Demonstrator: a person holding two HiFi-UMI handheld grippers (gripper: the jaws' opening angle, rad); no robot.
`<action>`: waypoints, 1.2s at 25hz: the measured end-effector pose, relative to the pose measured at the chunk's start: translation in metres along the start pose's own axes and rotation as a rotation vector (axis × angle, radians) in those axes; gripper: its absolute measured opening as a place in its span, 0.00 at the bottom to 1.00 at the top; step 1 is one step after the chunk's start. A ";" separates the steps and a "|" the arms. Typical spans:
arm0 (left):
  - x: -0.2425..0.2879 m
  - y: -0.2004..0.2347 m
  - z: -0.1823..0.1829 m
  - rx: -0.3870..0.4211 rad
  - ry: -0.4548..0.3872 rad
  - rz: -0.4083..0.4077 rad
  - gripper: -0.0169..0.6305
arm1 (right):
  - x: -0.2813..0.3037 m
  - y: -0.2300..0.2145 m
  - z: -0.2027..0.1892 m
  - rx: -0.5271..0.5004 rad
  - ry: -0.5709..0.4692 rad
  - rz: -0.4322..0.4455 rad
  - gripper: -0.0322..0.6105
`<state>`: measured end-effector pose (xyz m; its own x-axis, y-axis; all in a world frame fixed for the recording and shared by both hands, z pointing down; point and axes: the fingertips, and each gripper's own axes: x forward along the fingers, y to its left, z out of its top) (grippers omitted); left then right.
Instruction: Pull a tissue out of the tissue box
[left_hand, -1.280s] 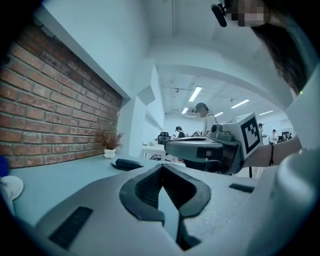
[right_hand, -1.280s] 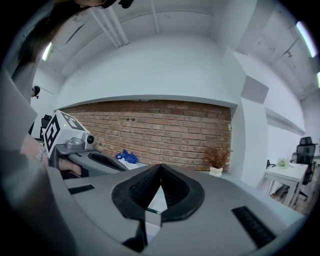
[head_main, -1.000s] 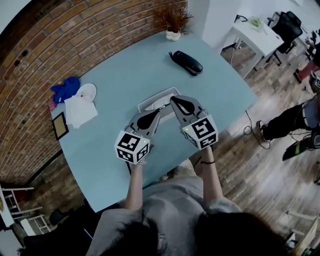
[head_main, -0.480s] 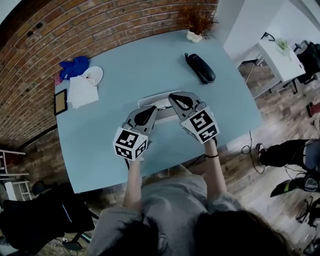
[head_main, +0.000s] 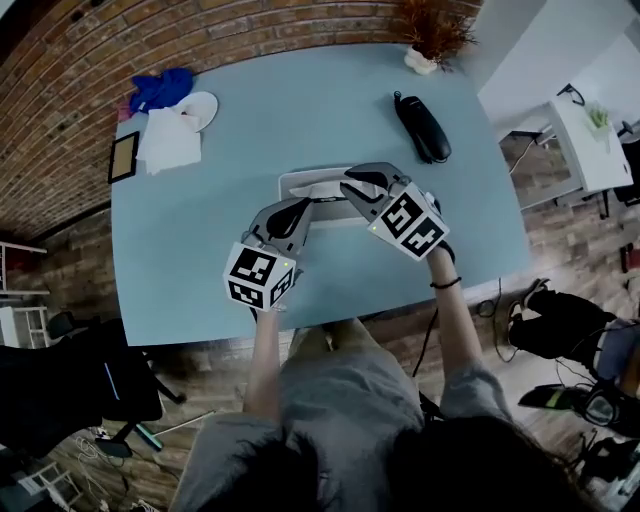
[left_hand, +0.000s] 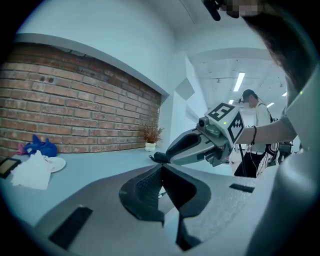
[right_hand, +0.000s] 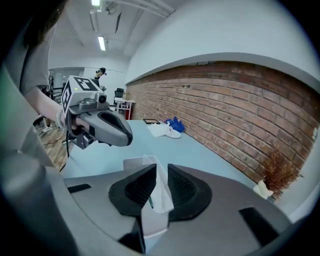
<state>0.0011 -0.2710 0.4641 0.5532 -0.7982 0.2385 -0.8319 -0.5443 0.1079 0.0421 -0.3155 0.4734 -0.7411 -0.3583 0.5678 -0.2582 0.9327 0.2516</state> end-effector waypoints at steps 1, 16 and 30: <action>-0.001 0.001 -0.003 -0.009 0.004 0.001 0.03 | 0.004 0.002 -0.002 -0.005 0.016 0.017 0.14; 0.001 0.010 -0.026 -0.050 0.059 -0.022 0.03 | 0.042 0.010 -0.030 -0.078 0.176 0.144 0.19; -0.004 0.014 -0.036 -0.071 0.072 -0.008 0.03 | 0.058 0.014 -0.040 -0.151 0.234 0.159 0.05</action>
<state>-0.0144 -0.2663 0.4998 0.5571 -0.7719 0.3062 -0.8301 -0.5287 0.1773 0.0205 -0.3248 0.5415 -0.5975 -0.2247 0.7698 -0.0426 0.9675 0.2493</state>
